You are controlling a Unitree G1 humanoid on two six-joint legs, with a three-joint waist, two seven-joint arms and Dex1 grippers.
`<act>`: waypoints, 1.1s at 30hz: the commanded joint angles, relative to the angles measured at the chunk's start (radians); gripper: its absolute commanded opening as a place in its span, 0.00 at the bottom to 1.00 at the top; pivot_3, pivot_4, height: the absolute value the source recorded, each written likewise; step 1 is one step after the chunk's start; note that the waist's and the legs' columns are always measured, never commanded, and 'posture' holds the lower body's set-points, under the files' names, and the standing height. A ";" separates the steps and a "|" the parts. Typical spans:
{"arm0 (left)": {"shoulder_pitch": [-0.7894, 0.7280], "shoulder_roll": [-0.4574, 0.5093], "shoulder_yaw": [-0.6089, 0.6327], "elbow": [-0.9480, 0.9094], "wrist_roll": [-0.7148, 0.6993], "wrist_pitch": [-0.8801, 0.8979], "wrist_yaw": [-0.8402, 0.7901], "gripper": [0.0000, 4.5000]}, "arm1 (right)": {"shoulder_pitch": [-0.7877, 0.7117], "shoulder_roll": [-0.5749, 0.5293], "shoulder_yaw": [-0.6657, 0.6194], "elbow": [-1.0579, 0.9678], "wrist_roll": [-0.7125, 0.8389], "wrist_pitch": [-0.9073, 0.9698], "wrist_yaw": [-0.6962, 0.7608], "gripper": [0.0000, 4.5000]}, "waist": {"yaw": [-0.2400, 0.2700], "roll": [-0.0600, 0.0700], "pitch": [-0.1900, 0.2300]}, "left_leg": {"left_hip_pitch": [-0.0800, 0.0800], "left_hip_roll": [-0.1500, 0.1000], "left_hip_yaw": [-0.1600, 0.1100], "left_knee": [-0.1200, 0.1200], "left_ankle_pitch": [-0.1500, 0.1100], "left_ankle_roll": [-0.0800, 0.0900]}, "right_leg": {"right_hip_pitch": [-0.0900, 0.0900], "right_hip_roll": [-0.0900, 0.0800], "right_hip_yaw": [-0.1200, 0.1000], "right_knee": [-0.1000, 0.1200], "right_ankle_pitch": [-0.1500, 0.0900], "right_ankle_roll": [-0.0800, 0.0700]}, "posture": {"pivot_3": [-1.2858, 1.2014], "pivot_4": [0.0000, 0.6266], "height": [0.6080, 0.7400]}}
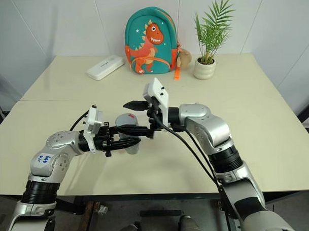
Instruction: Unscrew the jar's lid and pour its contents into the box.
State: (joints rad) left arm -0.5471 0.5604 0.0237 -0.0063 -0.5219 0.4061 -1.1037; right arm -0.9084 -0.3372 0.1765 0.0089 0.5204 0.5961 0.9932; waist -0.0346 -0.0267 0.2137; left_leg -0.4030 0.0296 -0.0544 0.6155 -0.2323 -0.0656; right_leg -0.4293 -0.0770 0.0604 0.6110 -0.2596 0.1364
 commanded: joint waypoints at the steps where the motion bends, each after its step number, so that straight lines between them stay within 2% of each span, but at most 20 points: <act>1: -0.013 0.005 0.011 -0.044 -0.023 -0.016 -0.023 0.44 | 0.010 -0.068 -0.117 0.016 0.023 0.000 -0.004 1.00 | 0.001 0.000 0.000 | 0.000 0.000 0.000 0.000 0.000 0.000 | 0.000 0.000 0.000 0.000 0.000 0.000 | 0.52 0.24 1.00; 8: -0.008 0.004 0.016 -0.036 -0.015 -0.024 -0.023 0.44 | 0.051 -0.149 -0.135 -0.012 0.049 0.018 0.063 1.00 | -0.003 0.000 0.000 | 0.000 0.000 0.000 0.000 0.000 0.000 | 0.000 0.000 0.000 -0.001 0.000 0.000 | 0.52 0.24 1.00; 12: -0.005 0.005 0.017 -0.036 -0.013 -0.027 -0.020 0.44 | 0.044 -0.157 -0.151 -0.026 0.088 0.051 0.089 1.00 | -0.008 0.000 0.000 | 0.000 0.000 0.000 0.000 0.000 0.000 | 0.000 0.000 0.000 0.000 0.000 0.000 | 0.52 0.24 1.00; 21: -0.008 0.003 0.017 -0.031 -0.010 -0.030 -0.013 0.44 | 0.008 -0.009 -0.090 -0.115 0.123 0.105 -0.007 1.00 | -0.017 0.000 0.000 | 0.000 0.000 0.000 0.000 0.000 0.000 | 0.000 0.000 0.000 0.000 0.000 0.000 | 0.52 0.24 1.00; 26: -0.016 0.001 0.013 -0.030 -0.011 -0.028 -0.012 0.44 | -0.003 0.055 0.000 -0.111 0.048 0.063 -0.035 1.00 | -0.017 0.000 0.000 | 0.000 0.000 0.000 0.000 0.000 0.000 | 0.000 0.000 0.000 0.000 0.000 0.000 | 0.52 0.24 1.00; 33: -0.024 -0.001 0.012 -0.030 -0.011 -0.024 -0.009 0.44 | -0.038 0.094 0.047 -0.024 -0.057 -0.041 -0.048 1.00 | -0.018 0.000 0.000 | 0.000 0.000 0.000 0.000 0.000 0.000 | 0.000 0.000 0.000 0.000 0.000 0.000 | 0.52 0.24 1.00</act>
State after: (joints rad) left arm -0.5533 0.5606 0.0237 -0.0078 -0.5223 0.3938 -1.1142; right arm -0.9274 -0.2503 0.2330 -0.0143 0.4753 0.5899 0.9468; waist -0.0526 -0.0265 0.2138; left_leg -0.4030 0.0296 -0.0544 0.6155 -0.2322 -0.0655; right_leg -0.4295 -0.0770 0.0606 0.6114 -0.2596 0.1365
